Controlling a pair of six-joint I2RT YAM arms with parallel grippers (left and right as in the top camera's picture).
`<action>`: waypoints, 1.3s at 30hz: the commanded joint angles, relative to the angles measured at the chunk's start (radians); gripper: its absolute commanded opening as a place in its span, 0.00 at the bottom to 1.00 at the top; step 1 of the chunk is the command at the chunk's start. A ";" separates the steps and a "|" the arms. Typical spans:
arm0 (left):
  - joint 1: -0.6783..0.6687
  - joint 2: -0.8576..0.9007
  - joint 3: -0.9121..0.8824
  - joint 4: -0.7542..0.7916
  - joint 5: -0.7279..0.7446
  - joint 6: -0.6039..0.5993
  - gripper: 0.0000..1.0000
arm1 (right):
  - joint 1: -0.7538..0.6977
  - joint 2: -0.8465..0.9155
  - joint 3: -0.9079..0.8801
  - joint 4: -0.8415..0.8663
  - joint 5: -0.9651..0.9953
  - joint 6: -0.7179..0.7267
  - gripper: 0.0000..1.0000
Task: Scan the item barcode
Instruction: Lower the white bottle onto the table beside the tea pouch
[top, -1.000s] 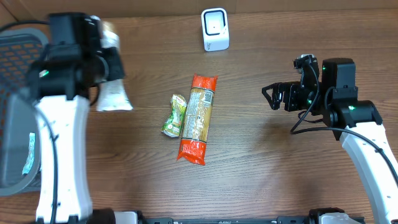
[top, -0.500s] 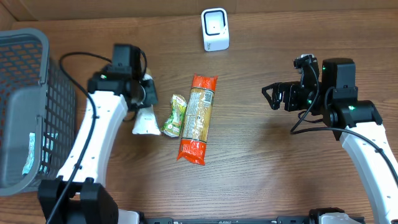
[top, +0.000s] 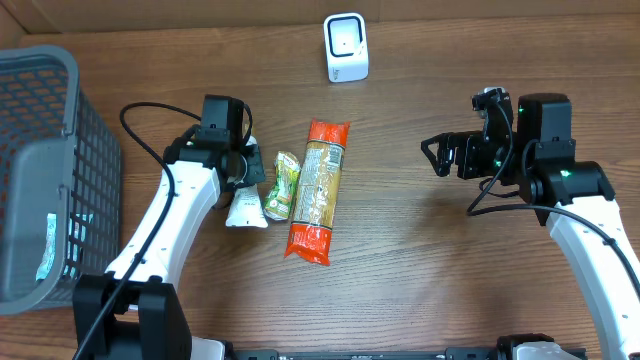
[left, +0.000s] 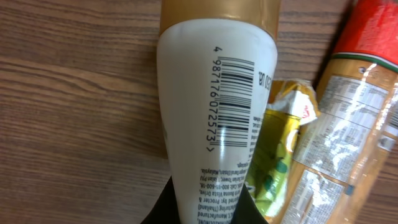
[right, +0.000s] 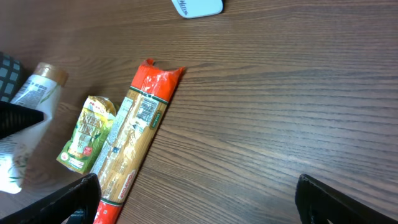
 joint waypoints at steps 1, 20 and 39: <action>-0.006 -0.009 -0.044 0.066 -0.036 0.054 0.04 | 0.005 -0.001 0.025 0.003 -0.004 -0.001 1.00; -0.006 -0.009 -0.242 0.263 0.073 0.090 0.38 | 0.005 -0.001 0.025 -0.001 -0.005 -0.001 1.00; 0.034 -0.064 0.533 -0.331 -0.028 0.139 0.97 | 0.005 -0.001 0.025 -0.003 -0.005 -0.001 1.00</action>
